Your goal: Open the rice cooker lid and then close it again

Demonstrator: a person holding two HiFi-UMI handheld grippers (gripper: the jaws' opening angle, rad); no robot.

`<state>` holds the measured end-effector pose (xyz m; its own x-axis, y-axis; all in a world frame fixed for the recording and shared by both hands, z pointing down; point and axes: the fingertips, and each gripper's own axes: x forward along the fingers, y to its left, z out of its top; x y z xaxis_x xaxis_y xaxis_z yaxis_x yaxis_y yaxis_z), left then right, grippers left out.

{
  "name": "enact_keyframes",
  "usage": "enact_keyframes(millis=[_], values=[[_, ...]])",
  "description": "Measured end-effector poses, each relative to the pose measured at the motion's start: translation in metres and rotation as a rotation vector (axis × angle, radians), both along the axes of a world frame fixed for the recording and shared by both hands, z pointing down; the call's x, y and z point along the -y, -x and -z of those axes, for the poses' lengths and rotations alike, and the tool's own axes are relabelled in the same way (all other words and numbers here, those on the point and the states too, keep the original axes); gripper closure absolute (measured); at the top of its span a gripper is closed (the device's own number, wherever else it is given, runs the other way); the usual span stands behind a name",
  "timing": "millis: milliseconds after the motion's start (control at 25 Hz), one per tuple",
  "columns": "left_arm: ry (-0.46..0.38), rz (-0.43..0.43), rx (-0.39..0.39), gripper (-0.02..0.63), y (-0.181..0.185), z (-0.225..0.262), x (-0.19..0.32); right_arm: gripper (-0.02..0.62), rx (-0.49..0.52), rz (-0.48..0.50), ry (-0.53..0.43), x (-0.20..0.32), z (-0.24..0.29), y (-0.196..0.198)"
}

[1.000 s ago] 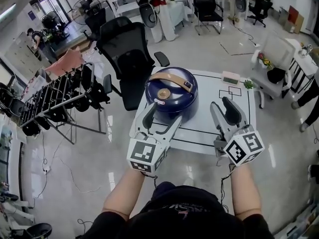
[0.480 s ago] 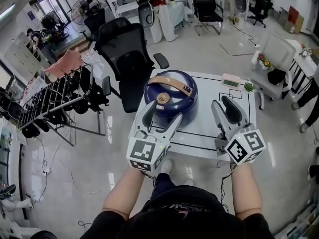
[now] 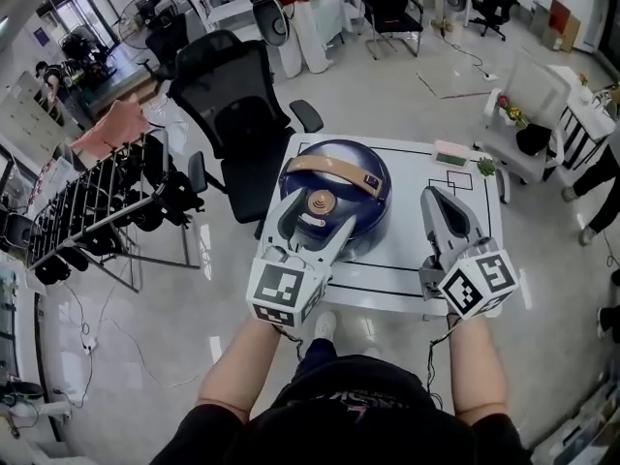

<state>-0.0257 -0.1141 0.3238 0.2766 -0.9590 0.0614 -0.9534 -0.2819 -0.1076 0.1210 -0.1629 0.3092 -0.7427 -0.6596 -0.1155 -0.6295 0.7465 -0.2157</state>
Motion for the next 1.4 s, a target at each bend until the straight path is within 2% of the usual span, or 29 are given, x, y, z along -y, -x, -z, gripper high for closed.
enact_keyframes(millis=[640,920,1400], values=[[0.056,-0.079,0.072,0.274,0.050,-0.033,0.070,0.594,-0.064,-0.045,0.105,0.056,-0.035,0.058],[0.067,-0.129,0.246,0.273,0.057,-0.053,0.092,0.594,-0.091,-0.045,0.171,0.072,-0.057,0.081],[0.048,-0.280,0.570,0.275,0.041,-0.085,0.113,0.594,-0.167,-0.059,0.261,0.081,-0.093,0.103]])
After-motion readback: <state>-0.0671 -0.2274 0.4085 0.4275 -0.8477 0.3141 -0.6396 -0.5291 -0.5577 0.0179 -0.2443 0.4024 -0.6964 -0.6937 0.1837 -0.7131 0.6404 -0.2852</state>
